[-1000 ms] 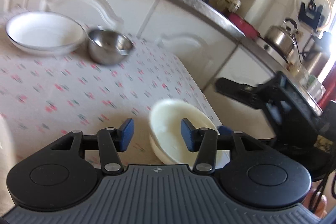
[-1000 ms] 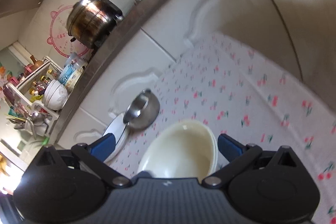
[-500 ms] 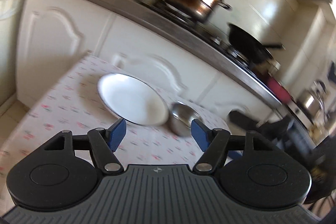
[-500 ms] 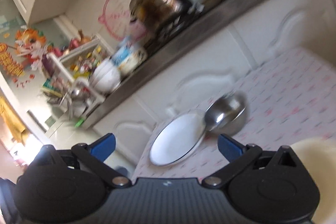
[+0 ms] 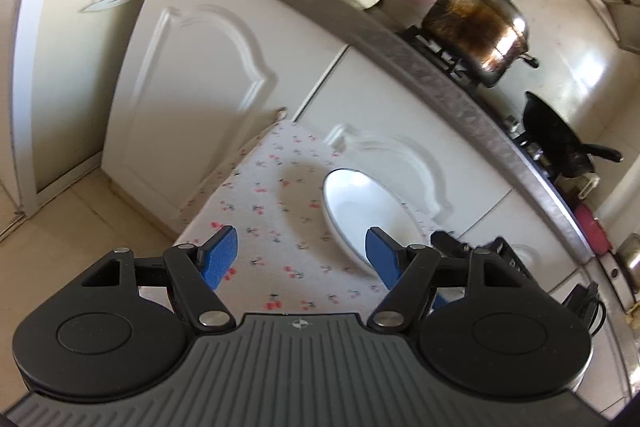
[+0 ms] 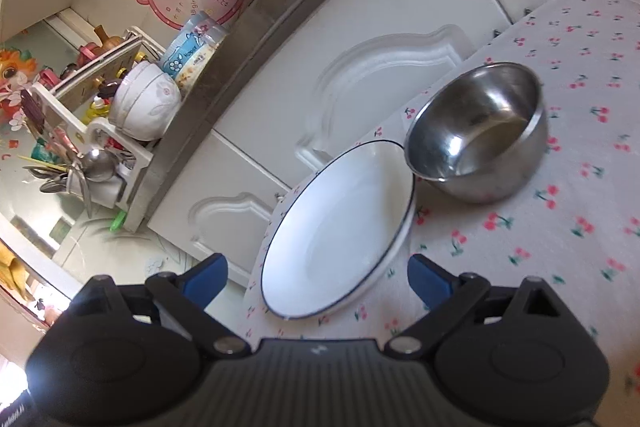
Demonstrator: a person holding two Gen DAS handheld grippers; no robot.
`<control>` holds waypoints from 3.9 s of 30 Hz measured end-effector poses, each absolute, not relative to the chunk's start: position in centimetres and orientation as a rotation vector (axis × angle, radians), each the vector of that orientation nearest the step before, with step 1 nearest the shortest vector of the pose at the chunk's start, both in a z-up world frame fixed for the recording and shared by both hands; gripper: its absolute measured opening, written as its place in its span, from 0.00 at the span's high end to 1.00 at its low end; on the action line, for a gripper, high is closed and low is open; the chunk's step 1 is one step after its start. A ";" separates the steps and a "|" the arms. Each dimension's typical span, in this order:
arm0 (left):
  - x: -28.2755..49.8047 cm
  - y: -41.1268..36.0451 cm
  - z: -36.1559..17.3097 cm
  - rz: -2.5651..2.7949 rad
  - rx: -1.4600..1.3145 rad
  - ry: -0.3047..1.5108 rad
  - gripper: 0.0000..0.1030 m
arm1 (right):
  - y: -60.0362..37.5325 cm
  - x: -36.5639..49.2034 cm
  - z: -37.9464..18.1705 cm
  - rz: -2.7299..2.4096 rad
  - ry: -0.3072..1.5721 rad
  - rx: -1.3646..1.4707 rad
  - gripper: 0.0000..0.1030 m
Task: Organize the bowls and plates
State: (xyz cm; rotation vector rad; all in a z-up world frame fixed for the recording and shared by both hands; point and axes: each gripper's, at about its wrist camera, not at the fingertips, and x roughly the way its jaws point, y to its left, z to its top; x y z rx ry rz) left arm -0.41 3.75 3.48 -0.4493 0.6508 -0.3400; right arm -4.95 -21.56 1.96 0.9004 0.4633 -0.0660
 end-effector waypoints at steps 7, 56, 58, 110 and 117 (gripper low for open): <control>-0.3 3.9 2.4 -0.296 -0.377 0.662 0.19 | -22.3 -3.4 0.3 -0.040 0.421 0.877 0.02; 16.5 -9.5 -2.2 -0.284 -0.004 0.804 0.59 | -24.1 -4.2 -1.2 0.065 0.295 1.000 0.05; 16.9 -9.9 -2.4 -0.285 0.010 0.798 0.59 | -24.0 -4.1 -1.2 0.082 0.301 1.002 0.05; 16.0 -10.9 -2.4 -0.582 0.076 0.695 0.76 | -23.2 -2.8 -0.6 0.176 0.328 0.941 0.07; 16.0 -10.2 -1.5 -0.472 0.027 0.670 0.75 | -24.7 -4.7 -0.8 0.129 0.253 1.018 0.06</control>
